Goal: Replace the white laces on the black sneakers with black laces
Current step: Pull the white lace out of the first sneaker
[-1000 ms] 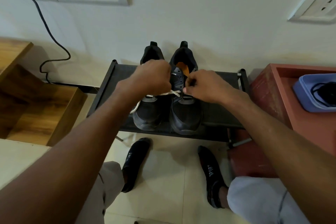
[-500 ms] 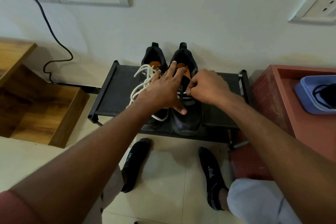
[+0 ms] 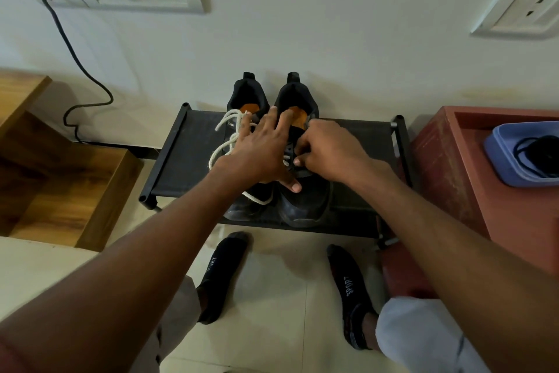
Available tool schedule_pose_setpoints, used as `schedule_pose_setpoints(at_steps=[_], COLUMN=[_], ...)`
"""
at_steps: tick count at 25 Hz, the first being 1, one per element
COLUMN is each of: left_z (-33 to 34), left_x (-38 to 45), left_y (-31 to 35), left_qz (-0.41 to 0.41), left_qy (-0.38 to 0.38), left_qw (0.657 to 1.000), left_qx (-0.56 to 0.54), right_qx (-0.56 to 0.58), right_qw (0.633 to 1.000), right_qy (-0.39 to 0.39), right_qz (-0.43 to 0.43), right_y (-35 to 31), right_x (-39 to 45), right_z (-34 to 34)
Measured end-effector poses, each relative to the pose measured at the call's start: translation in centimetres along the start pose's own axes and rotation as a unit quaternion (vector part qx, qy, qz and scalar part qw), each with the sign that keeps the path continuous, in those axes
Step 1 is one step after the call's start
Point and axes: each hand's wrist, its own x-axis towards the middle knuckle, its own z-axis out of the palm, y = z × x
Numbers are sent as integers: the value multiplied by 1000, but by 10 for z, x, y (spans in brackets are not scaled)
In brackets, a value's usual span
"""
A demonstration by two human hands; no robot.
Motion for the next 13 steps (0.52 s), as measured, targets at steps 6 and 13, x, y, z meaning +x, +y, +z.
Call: schedule_pose_setpoints(at_steps=[6,13], left_z=[-2,0], left_x=[-1,-1], left_y=[2,3], left_qz=[-9,-15], left_qy=[-3,4], left_qw=[1000,1000], left_qx=[-18,1], right_qx=[150,64], right_qw=[969,988], right_qy=[77,139], right_qz=[183,11], right_y=[17,15], right_x=[-1,-14], right_z=[-21,-24])
